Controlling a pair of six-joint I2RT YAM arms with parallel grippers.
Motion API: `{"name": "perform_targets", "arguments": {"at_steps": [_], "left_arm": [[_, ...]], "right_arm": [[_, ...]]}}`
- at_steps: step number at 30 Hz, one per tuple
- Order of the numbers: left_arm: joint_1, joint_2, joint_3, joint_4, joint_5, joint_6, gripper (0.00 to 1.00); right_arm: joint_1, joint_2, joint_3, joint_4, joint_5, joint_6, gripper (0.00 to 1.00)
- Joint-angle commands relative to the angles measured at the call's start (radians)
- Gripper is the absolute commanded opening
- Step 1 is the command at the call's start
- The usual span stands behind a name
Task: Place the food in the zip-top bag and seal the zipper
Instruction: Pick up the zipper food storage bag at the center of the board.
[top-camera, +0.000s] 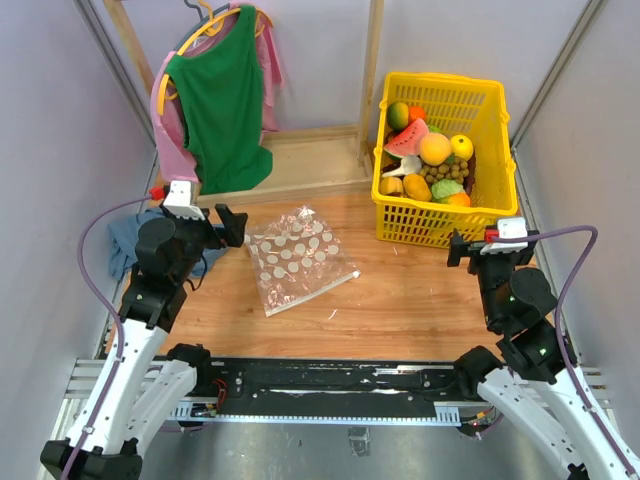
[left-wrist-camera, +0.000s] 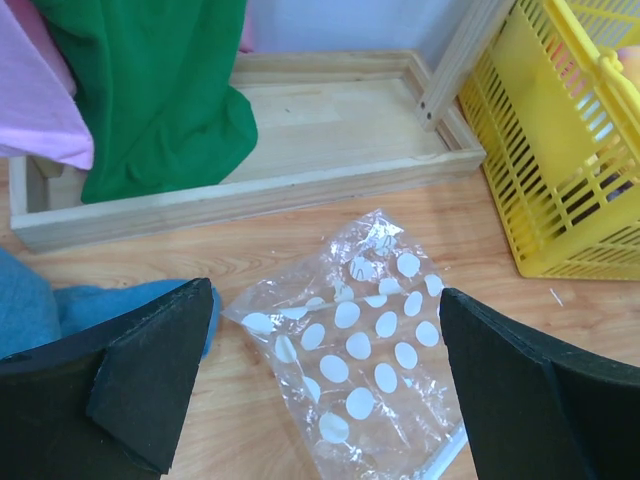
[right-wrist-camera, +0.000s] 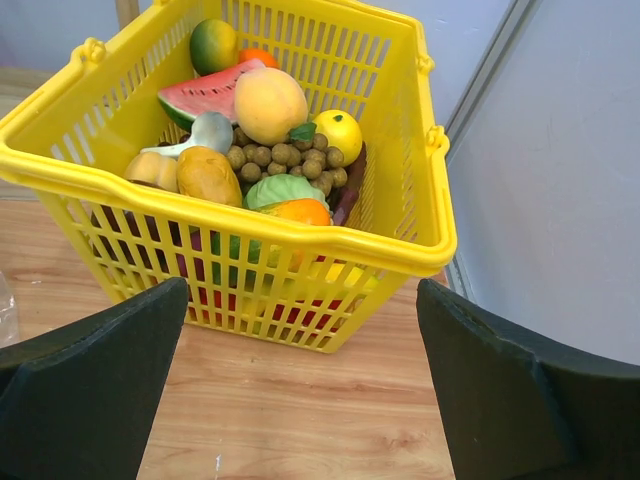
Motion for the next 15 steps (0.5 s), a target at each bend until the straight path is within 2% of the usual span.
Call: {"name": "perform_targets", "arguments": {"at_steps": [1,11,15], "left_arm": [[-0.005,0.024,0.002,0.039,0.069,0.019,0.99],[-0.006,0.163,0.072,-0.024,0.233,0.058,0.99],[-0.058,0.245,0.117,-0.088,0.217,0.091,0.99]], "right_arm": [[0.018,-0.009,0.033,-0.009,-0.032,0.024,0.98],[0.018,-0.029,0.032,-0.019,-0.056,0.058,0.98],[0.018,-0.039,0.031,-0.020,-0.069,0.070,0.98]]}}
